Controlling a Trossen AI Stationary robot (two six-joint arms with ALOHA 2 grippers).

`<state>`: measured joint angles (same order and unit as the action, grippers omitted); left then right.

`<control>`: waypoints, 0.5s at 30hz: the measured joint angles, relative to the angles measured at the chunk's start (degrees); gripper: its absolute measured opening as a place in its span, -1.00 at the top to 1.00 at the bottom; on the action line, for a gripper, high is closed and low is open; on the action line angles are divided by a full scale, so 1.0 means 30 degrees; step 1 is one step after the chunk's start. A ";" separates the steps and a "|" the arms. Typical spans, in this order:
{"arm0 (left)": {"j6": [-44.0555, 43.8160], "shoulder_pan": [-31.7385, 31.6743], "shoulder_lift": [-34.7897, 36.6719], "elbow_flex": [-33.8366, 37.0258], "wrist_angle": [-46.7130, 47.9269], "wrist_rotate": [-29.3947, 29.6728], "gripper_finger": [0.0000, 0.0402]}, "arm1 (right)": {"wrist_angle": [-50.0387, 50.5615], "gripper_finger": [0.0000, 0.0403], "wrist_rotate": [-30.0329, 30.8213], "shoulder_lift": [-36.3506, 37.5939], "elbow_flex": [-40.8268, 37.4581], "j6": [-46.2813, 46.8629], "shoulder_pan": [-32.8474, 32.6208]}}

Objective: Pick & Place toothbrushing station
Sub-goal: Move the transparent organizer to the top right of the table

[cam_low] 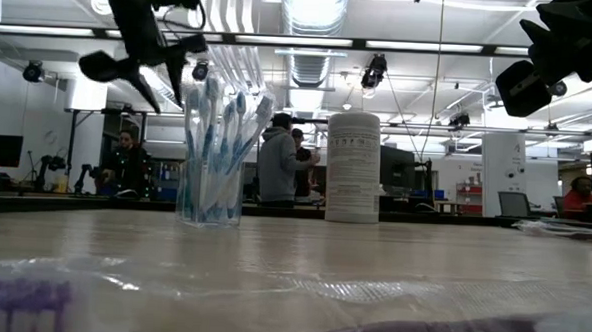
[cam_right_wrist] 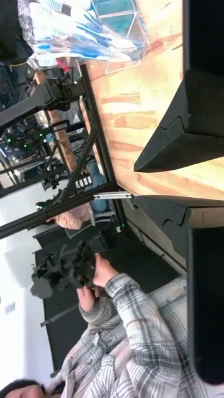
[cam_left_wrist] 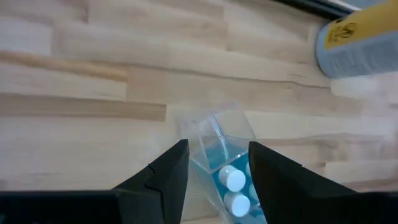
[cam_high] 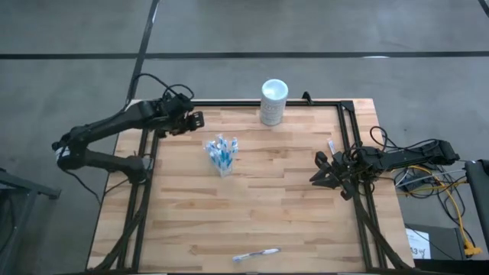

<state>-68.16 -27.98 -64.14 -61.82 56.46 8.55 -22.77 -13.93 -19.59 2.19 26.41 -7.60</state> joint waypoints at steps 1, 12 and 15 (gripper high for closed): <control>-0.0105 -0.0125 0.0000 0.0485 -0.0485 -0.0279 0.15 | 0.0000 0.66 0.0002 0.0000 0.0000 -0.0001 0.0000; -0.1889 -0.0607 0.0000 0.5267 -0.5598 -0.3383 0.15 | 0.0000 0.66 0.0001 0.0000 0.0000 -0.0001 0.0000; -0.1994 -0.0746 0.0000 0.5465 -0.6062 -0.3321 0.15 | -0.0004 0.66 0.0004 0.0000 -0.0004 -0.0004 0.0006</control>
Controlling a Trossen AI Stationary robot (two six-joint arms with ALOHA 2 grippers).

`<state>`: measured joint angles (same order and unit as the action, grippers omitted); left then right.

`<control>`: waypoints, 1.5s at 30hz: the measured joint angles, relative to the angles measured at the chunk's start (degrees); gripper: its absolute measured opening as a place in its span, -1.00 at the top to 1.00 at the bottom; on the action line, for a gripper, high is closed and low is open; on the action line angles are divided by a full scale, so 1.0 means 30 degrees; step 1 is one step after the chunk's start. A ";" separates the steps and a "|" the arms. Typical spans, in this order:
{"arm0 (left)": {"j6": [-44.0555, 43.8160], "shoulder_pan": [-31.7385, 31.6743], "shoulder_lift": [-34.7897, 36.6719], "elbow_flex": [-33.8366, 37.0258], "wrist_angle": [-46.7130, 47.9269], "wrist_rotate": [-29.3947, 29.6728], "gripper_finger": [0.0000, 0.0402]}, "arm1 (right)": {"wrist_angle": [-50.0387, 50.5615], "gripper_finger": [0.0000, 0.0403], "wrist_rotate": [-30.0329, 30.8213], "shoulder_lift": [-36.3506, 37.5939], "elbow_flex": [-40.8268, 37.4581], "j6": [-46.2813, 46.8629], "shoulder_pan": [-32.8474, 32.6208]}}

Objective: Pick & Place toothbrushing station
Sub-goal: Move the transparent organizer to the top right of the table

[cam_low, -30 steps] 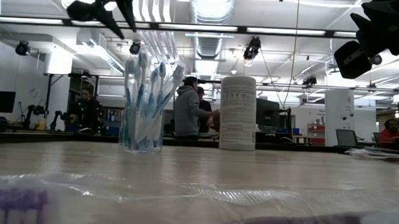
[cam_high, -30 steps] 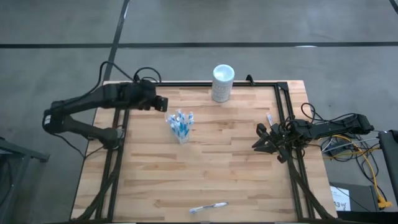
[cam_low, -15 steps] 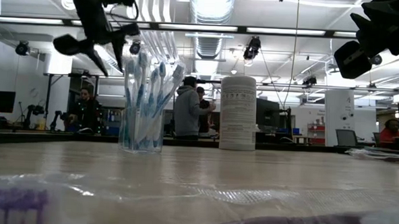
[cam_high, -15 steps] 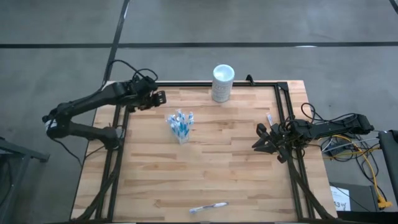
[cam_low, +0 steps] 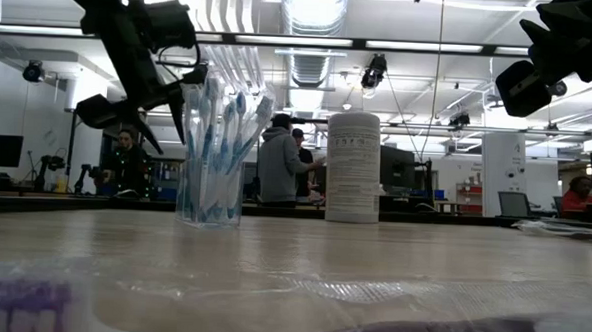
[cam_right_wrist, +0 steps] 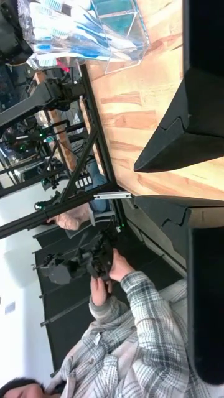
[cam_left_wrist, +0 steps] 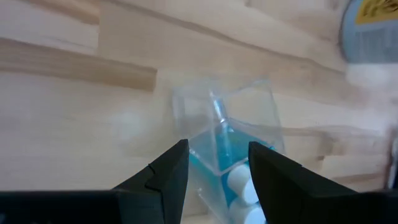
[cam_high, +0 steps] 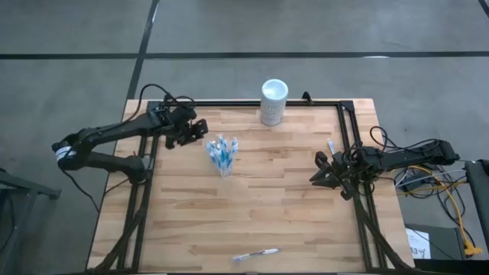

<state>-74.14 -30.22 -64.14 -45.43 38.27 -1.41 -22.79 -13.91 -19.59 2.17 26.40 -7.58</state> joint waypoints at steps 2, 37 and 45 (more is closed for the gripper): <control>0.0025 -0.0085 0.0000 0.0000 -0.0365 0.0076 0.15 | 0.0007 0.66 -0.0006 0.0000 0.0000 0.0006 0.0000; -1.6735 -0.0116 -0.0051 0.6692 -0.9279 -0.4560 0.22 | 0.0006 0.66 -0.0004 0.0007 0.0004 0.0004 -0.0002; -1.9423 -0.0116 -0.0066 0.8429 -1.1486 -0.3709 0.22 | 0.0007 0.66 -0.0006 0.0000 0.0004 -0.0001 -0.0003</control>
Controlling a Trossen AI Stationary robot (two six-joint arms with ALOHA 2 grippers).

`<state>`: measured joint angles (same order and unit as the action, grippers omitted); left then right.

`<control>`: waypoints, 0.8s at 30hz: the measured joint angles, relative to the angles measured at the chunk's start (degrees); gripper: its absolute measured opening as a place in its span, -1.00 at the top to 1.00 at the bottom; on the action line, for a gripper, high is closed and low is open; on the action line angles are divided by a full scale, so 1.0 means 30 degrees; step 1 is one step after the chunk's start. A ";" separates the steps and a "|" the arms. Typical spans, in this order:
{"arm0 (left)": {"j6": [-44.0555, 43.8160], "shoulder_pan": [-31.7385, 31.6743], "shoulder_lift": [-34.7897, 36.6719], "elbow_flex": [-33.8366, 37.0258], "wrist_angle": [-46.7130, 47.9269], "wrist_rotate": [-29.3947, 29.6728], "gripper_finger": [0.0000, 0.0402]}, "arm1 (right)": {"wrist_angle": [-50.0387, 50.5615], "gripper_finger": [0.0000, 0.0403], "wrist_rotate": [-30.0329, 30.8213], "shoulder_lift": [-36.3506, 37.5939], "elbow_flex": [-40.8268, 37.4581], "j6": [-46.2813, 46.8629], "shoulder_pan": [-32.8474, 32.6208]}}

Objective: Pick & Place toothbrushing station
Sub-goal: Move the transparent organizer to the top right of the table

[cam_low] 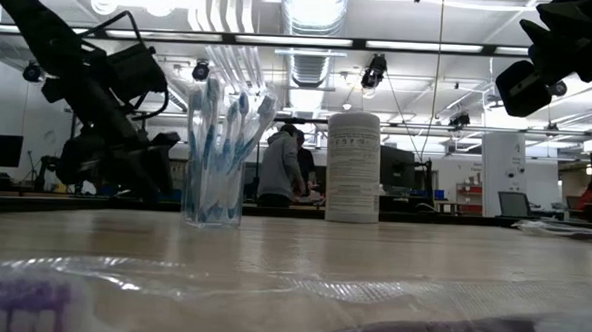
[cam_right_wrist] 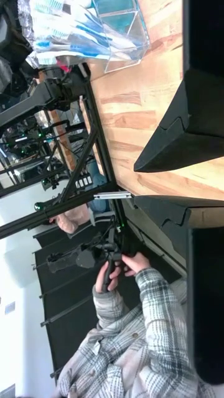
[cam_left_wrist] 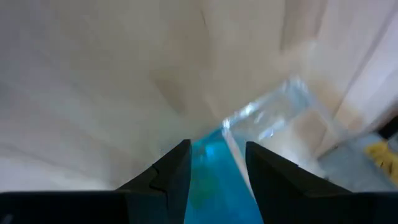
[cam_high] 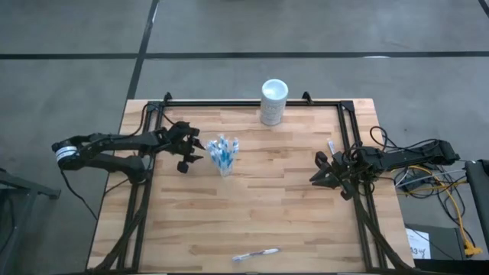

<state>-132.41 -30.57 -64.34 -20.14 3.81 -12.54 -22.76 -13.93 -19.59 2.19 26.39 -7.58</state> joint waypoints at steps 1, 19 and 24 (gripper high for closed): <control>-0.0295 0.0000 0.0000 0.0154 -0.0090 0.0284 0.22 | -0.0007 0.66 0.0000 0.0000 -0.0001 0.0002 -0.0001; -0.0074 0.0000 -0.0020 0.0265 -0.1929 0.2581 0.22 | 0.0000 0.66 0.0000 0.0000 0.0000 0.0004 0.0004; 0.0468 0.0007 -0.0852 0.0257 -0.3623 0.2549 0.22 | -0.0007 0.66 0.0004 0.0000 0.0000 0.0007 0.0003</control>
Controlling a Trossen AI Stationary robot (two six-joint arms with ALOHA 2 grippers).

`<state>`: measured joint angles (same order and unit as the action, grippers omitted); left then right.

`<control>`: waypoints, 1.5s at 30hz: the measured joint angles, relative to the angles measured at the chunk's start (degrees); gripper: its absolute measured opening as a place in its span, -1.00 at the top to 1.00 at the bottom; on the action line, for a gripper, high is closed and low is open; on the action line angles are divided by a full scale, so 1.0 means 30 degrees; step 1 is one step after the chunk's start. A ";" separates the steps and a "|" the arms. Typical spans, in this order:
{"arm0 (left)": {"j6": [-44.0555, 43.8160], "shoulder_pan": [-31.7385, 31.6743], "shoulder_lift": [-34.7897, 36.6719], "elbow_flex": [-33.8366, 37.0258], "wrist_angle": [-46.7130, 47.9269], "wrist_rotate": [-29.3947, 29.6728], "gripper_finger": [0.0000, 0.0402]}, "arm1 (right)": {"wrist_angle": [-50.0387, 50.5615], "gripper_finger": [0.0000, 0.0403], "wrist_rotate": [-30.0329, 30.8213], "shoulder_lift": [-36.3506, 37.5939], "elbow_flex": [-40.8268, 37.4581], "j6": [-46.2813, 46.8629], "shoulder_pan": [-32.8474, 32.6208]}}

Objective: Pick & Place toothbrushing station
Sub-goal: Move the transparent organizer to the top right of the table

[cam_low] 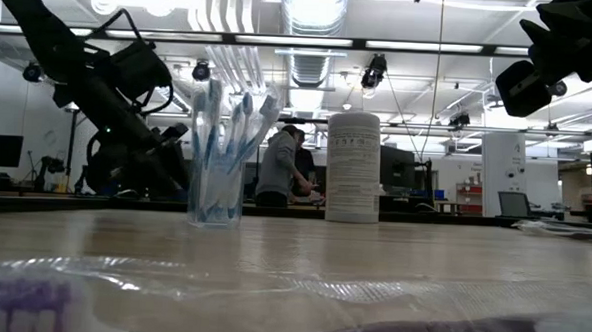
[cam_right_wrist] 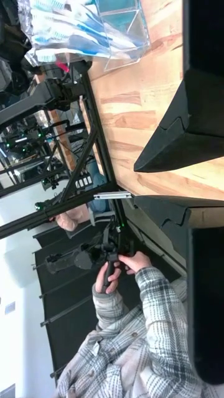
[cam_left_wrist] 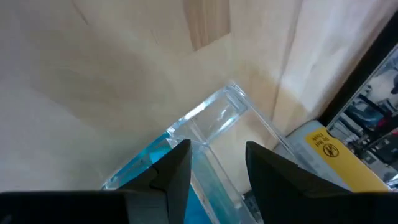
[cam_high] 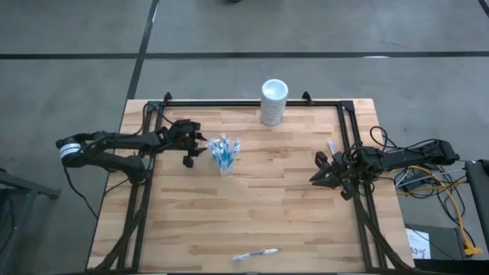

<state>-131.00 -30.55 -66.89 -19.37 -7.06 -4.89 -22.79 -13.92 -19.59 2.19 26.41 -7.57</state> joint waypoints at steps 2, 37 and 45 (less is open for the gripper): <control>0.0001 0.0000 -0.0624 -0.0101 -0.0428 -0.0043 0.22 | 0.0001 0.66 0.0003 0.0000 -0.0004 0.0000 -0.0007; 0.4301 0.0986 -1.2094 -1.0092 -0.2787 -0.7429 0.22 | 0.0000 0.66 -0.0001 0.0000 -0.0001 -0.0005 -0.0007; 0.5289 0.1384 -1.2772 -1.1480 -0.2803 -0.7953 0.22 | 0.0005 0.66 0.0004 0.0003 -0.0001 -0.0002 -0.0007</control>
<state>-115.14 -26.39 -105.21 -53.81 -15.47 -28.75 -22.77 -13.91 -19.59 2.18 26.41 -7.60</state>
